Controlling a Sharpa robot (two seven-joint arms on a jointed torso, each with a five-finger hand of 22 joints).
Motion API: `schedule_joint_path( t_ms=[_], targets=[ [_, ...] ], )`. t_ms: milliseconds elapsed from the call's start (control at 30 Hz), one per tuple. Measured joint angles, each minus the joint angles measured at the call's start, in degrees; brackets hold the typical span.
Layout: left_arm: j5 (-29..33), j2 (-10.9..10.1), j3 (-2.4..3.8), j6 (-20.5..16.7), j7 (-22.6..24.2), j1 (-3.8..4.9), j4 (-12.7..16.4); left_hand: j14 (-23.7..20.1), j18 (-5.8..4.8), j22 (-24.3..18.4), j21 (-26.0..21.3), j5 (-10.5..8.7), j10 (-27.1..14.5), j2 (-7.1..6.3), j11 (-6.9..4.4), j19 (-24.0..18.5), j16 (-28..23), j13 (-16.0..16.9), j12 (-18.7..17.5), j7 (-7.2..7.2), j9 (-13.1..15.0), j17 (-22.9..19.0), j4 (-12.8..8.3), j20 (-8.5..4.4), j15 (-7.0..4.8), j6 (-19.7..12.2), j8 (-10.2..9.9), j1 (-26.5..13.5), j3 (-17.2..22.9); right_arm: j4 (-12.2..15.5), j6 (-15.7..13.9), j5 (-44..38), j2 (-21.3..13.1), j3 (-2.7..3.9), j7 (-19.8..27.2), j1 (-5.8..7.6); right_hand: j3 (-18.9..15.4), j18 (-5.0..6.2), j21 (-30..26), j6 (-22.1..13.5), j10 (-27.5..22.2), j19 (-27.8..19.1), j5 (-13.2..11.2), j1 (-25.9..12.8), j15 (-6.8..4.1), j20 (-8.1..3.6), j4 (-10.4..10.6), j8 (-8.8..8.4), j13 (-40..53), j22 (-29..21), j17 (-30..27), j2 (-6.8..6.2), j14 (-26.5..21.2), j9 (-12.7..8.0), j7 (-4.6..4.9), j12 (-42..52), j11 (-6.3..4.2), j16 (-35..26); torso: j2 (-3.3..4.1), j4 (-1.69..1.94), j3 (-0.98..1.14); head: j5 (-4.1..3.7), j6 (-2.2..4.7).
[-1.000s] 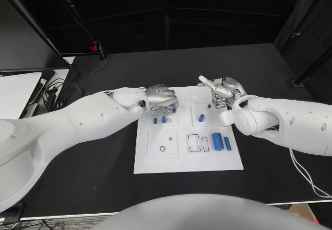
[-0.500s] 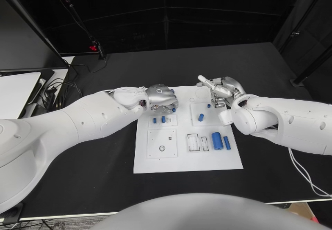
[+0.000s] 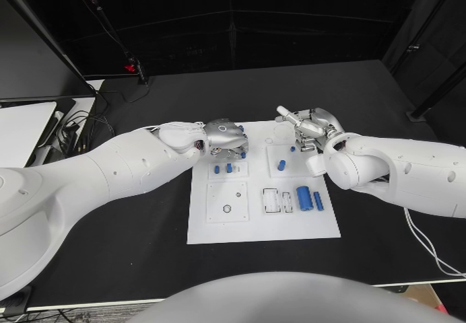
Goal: Assemble the parts on the task board
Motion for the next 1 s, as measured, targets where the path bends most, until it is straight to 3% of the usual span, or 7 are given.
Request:
schedule_joint_path(
  t_ms=[367,667,1000],
  targets=[
    [0.0,0.5,0.03,0.4,0.2,0.02,-0.2,0.0,0.0,0.0,0.0,-0.24,0.0,-1.12,0.0,0.0,0.0,0.0,-0.9,0.21,-0.7,0.0,0.0,0.0,0.0,-0.2,-0.7,-1.1,0.3,0.0,0.0,0.0,0.0,0.0,-0.1,0.0,-0.2,0.0,0.0,0.0,0.0,0.0,0.0,0.0,0.0,0.0,0.2,0.0,0.0,0.0,0.0,0.0,0.0,0.0,0.0,0.0,0.0,0.0,0.0,0.0,-0.02,-0.02,-0.07],
    [0.0,0.6,0.07,0.9,0.4,0.09,-0.3,0.0,0.0,0.0,0.0,-0.3,0.0,-1.06,0.0,0.0,0.0,0.0,-0.9,0.15,-0.8,0.0,0.0,0.0,0.0,-0.2,-0.7,-1.5,1.0,0.0,-0.2,0.0,0.0,0.0,-0.1,0.0,-0.2,0.0,0.0,0.0,0.0,0.0,0.0,0.0,0.0,0.0,0.2,0.0,0.0,0.0,0.0,0.0,0.0,0.0,0.0,0.0,0.0,0.0,-0.01,0.04,0.01,-0.15,-0.13],
    [0.1,0.6,0.09,1.0,0.7,0.12,-0.3,0.0,0.0,0.0,0.0,-0.31,1.6,-0.8,-0.93,0.0,0.0,0.0,-1.0,-0.96,-1.0,0.0,0.0,0.0,0.0,1.7,-0.7,-1.8,2.6,0.0,-0.3,0.0,0.0,0.0,-0.3,0.0,-0.2,0.0,0.0,0.0,0.0,0.0,0.0,0.0,0.0,0.0,0.2,0.0,0.0,0.0,0.0,0.0,0.0,0.0,0.0,0.0,0.0,0.0,-0.03,0.05,0.0,-0.11,-0.09]
  ],
)
